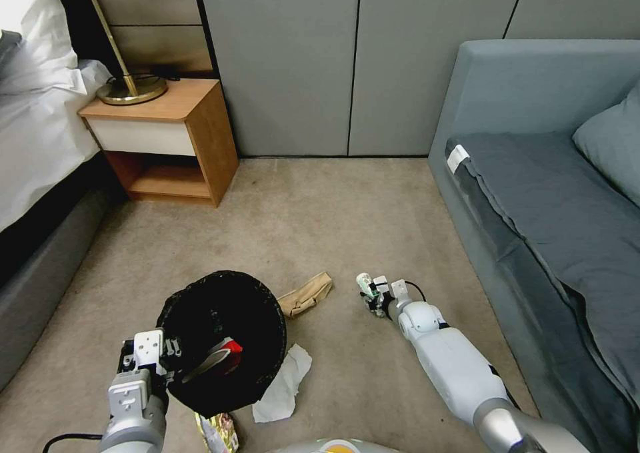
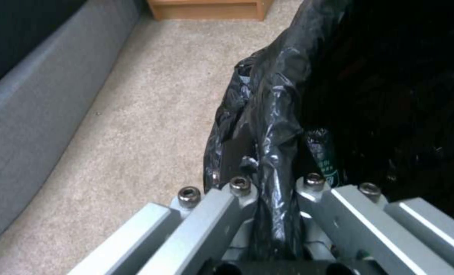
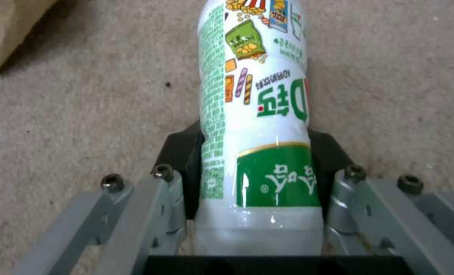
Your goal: Pick up the trash bin, then pick up the garbage from the floor and place it into the trash bin.
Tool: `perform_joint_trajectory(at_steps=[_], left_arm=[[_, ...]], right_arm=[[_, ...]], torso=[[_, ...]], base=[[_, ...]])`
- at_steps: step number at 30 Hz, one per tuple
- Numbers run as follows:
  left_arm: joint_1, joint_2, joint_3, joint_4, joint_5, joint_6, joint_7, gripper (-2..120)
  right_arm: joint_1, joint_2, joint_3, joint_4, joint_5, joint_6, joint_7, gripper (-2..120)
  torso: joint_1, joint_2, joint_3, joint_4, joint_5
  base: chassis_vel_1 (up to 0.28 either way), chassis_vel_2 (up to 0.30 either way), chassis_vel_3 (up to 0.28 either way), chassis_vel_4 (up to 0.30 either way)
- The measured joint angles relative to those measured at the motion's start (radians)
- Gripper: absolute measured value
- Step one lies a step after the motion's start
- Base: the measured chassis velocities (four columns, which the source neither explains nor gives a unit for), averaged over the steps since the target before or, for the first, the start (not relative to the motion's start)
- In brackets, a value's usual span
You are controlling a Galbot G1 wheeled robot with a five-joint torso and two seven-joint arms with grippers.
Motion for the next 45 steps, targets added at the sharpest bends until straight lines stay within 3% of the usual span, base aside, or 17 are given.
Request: perform_joint_trajectory(at_steps=[7,12,13,15,16,17,19,21,24,28,35,45], left_arm=[[-0.005,0.007,0.005,-0.001,0.0,0.003,0.003,1],[-0.01,0.015,0.015,0.01,-0.002,0.005,0.006,1],[-0.01,0.015,0.015,0.01,-0.002,0.005,0.006,1],[-0.012,0.019,0.024,0.017,-0.002,0.005,0.006,1],[-0.012,0.019,0.024,0.017,-0.002,0.005,0.006,1],[-0.013,0.019,0.031,0.02,-0.001,0.005,0.007,1],[-0.016,0.019,0.039,0.024,0.0,0.005,0.007,1],[-0.017,0.019,0.041,0.024,0.0,0.005,0.007,1],[-0.018,0.021,0.044,0.023,0.0,0.007,0.007,1],[-0.018,0.022,0.047,0.023,0.001,0.007,0.007,1],[-0.021,0.019,0.065,0.027,0.01,0.007,0.008,1],[-0.042,0.012,0.08,0.037,0.014,0.01,0.009,1]], right_arm=[[-0.066,-0.032,-0.002,0.162,0.037,0.024,0.046,32],[-0.138,-0.087,-0.002,0.412,0.119,0.062,0.042,31],[-0.138,-0.087,-0.002,0.412,0.119,0.062,0.042,31],[-0.165,-0.13,-0.006,0.561,0.191,0.151,-0.024,31],[-0.165,-0.13,-0.006,0.561,0.191,0.151,-0.024,31],[-0.178,-0.153,-0.013,0.636,0.219,0.233,-0.086,31],[-0.199,-0.202,-0.034,0.765,0.255,0.29,-0.158,31],[-0.209,-0.226,-0.051,0.826,0.273,0.303,-0.183,31],[-0.231,-0.338,-0.142,1.029,0.308,0.34,-0.279,30],[-0.233,-0.421,-0.25,1.139,0.322,0.346,-0.32,30],[-0.218,-0.483,-0.391,1.21,0.312,0.338,-0.352,30],[-0.212,-0.47,-0.48,1.148,0.269,0.334,-0.351,26]], torso=[[0.0,0.0,0.0,-0.0001,-0.0001],[0.0,0.0,0.0,0.0,0.0002],[0.0,0.0,0.0,0.0,0.0002],[0.0,0.0,0.0,-0.0001,-0.0002],[0.0,0.0,0.0,-0.0001,-0.0002],[0.0,0.0,0.0,0.0001,0.0004],[0.0,0.0,0.0,0.0001,-0.0002],[0.0,0.0,0.0,-0.0001,0.0001],[0.0,0.0,0.0,0.0,-0.0001],[0.0,0.0,0.0,0.0002,0.0],[0.0,0.0,0.0,0.0001,0.0],[0.0,0.0,0.0,0.0001,0.0001]], base=[[0.0,0.0,0.0,0.0],[0.0,0.0,0.0,0.0],[0.0,0.0,0.0,0.0],[0.0,0.0,0.0,0.0],[0.0,0.0,0.0,0.0],[0.0,0.0,0.0,0.0],[0.0,0.0,0.0,0.0],[0.0,0.0,0.0,0.0],[0.0,0.0,0.0,0.0],[0.0,0.0,0.0,0.0],[0.0,0.0,0.0,0.0],[0.0,0.0,0.0,0.0]])
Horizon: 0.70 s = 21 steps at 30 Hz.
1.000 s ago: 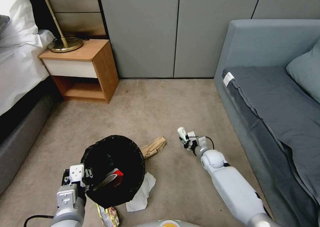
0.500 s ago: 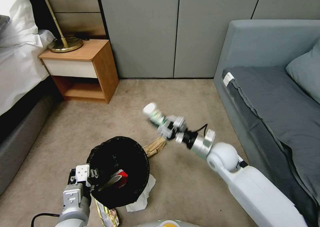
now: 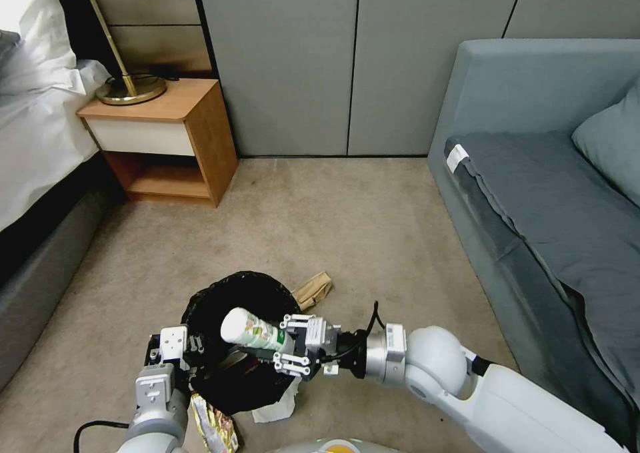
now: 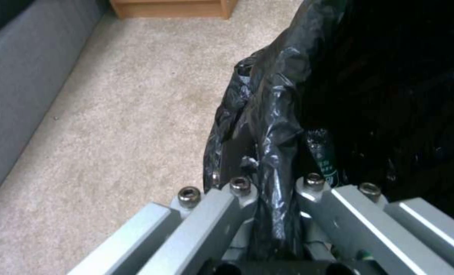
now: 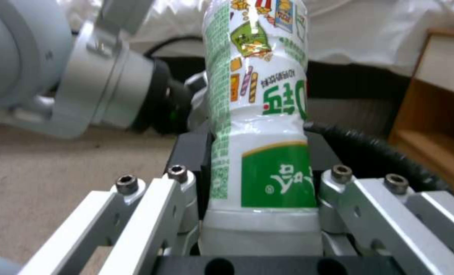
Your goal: Pick up the trash bin, then pick up the garbage from the floor and place it into the trash bin.
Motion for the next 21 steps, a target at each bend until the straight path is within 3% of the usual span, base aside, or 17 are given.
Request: perform_joint_trajectory(at_steps=[9,15,21], left_arm=[[-0.005,-0.006,0.013,0.006,0.001,0.004,0.0,1],[-0.01,-0.002,0.003,0.014,-0.002,0.005,0.0,1],[-0.013,0.0,0.0,0.019,-0.007,0.007,0.0,1]], right_arm=[[0.024,0.052,-0.021,-0.069,-0.018,-0.018,0.031,26],[0.036,0.072,-0.03,-0.085,-0.017,-0.029,0.047,51],[0.042,0.078,-0.02,-0.086,-0.016,-0.03,0.044,68]], torso=[[0.0,0.0,0.0,0.0,0.0],[0.0,0.0,0.0,0.0,0.0],[0.0,0.0,0.0,0.0,0.0]], base=[[0.0,0.0,0.0,0.0],[0.0,0.0,0.0,0.0],[0.0,0.0,0.0,0.0]])
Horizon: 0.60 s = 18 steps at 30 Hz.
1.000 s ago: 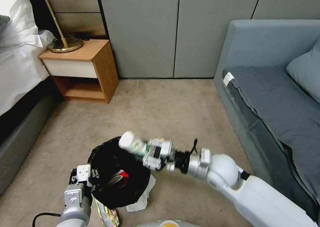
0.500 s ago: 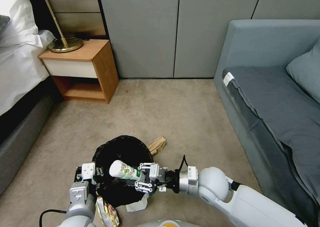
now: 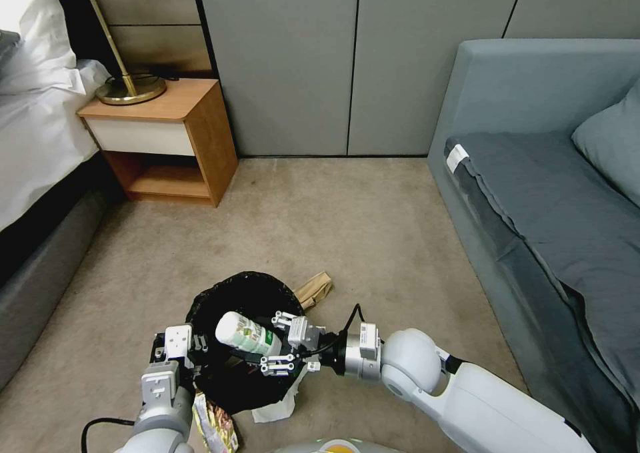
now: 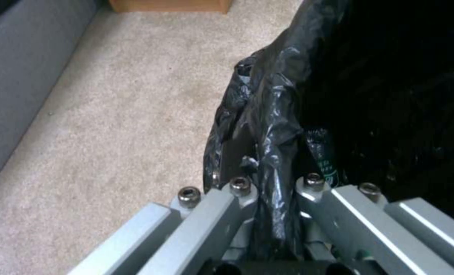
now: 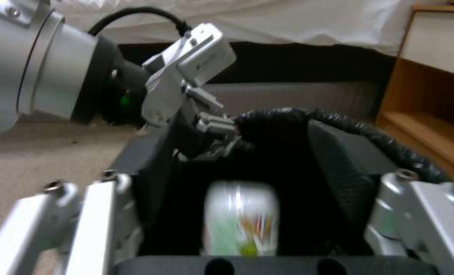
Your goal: Pick up the trash bin, then pick up the garbage from the floor and place it into the trash bin.
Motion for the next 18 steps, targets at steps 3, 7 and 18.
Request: perform_joint_trajectory(at_steps=[3,7,18], left_arm=[[0.0,0.0,0.0,0.005,0.0,0.0,0.0,1],[0.002,-0.001,0.004,0.008,0.002,0.0,0.0,1],[0.006,0.005,-0.004,0.008,0.002,0.006,0.001,1]], right_arm=[[0.0,0.004,0.013,0.0,0.0,0.001,-0.005,78],[0.0,0.009,0.022,0.003,0.001,0.002,-0.007,94],[0.001,0.011,0.097,0.104,0.026,0.009,0.044,100]], torso=[[0.0,0.0,0.0,0.0,-0.0001],[0.0,0.0,0.0,0.0,0.0],[0.0,0.0,0.0,0.0,0.0]], base=[[0.0,0.0,0.0,0.0],[0.0,0.0,0.0,0.0],[0.0,0.0,0.0,0.0]])
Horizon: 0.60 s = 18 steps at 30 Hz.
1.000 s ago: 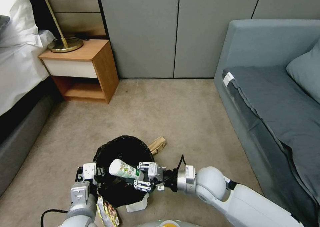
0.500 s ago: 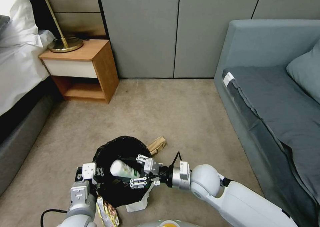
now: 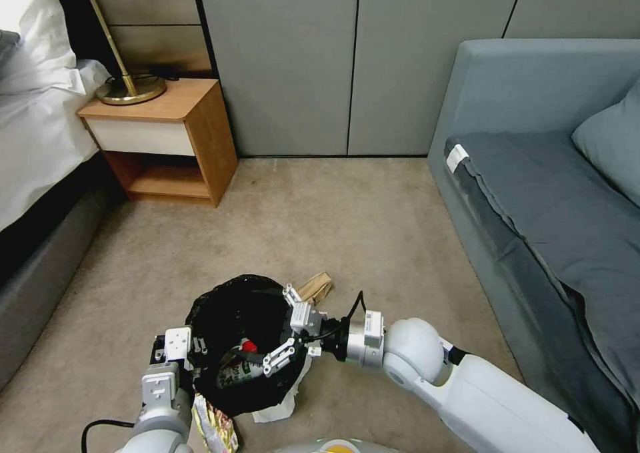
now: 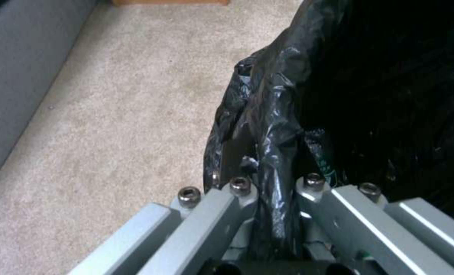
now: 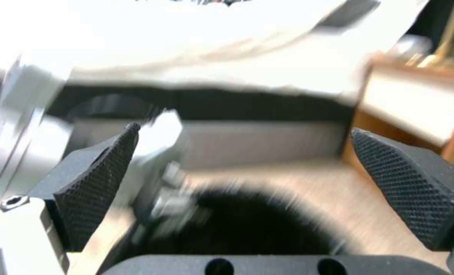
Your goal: Pick up the trash bin, then pick up the garbage from the floor and place it into the trash bin.
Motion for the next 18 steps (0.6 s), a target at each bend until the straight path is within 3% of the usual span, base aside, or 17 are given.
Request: perform_joint_trajectory(at_steps=[7,11,18], left_arm=[[0.006,0.007,-0.007,0.0,-0.001,0.001,0.001,1],[0.004,0.021,-0.023,0.0,-0.015,0.003,0.004,1],[0.0,0.035,-0.049,-0.004,-0.039,0.006,0.005,1]], right_arm=[[-0.042,0.017,0.139,0.183,0.013,-0.03,0.208,100],[-0.18,0.04,0.323,0.297,-0.056,-0.11,0.396,100],[-0.406,0.053,0.489,0.353,-0.086,-0.139,0.443,100]], torso=[[0.0,0.0,0.0,0.0001,0.0],[0.0,0.0,0.0,0.0001,0.0001],[0.0,0.0,0.0,-0.0003,0.0001]], base=[[0.0,0.0,0.0,0.0],[0.0,0.0,0.0,0.0],[0.0,0.0,0.0,0.0]])
